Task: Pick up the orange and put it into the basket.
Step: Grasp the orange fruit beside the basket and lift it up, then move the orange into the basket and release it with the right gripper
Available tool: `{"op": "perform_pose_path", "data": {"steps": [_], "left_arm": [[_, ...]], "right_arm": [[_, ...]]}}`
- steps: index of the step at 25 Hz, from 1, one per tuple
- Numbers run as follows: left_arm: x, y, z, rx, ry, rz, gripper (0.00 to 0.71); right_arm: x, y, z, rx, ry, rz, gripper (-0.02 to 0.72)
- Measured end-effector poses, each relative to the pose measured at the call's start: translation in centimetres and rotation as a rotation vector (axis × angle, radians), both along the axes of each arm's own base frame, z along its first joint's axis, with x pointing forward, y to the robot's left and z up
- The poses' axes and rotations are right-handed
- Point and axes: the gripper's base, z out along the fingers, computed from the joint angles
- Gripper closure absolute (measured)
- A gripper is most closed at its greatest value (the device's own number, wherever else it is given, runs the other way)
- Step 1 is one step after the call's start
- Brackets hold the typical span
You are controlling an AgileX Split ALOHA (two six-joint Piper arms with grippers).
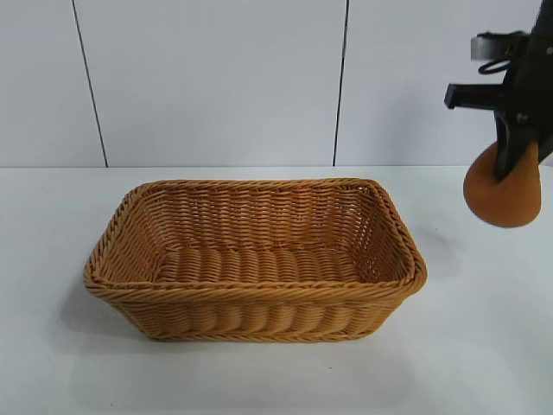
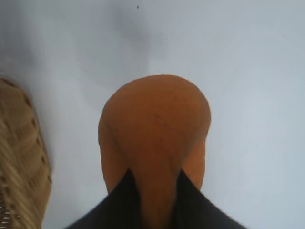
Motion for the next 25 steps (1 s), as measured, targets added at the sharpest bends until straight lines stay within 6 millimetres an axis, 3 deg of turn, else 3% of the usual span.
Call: {"op": "perform_pose_path", "data": {"steps": [6,11,18,22,25], "left_arm": [[0.0,0.0,0.0,0.0,0.0,0.0,0.129],[0.0,0.0,0.0,0.0,0.0,0.0,0.129],[0.0,0.0,0.0,0.0,0.0,0.0,0.129],[0.0,0.0,0.0,0.0,0.0,0.0,0.129],[0.0,0.0,0.0,0.0,0.0,0.0,0.129]], "right_arm": [[-1.5,1.1,3.8,0.144,-0.093,0.017,0.657],[-1.7,3.5,4.5,0.258,-0.13,0.073,0.657],[-3.1,11.4,5.0,0.312,-0.225,0.246,0.657],[-4.9,15.9,5.2,0.344,-0.265,0.351,0.657],[-5.8,18.6,4.4,0.355,-0.263,0.412,0.657]]}}
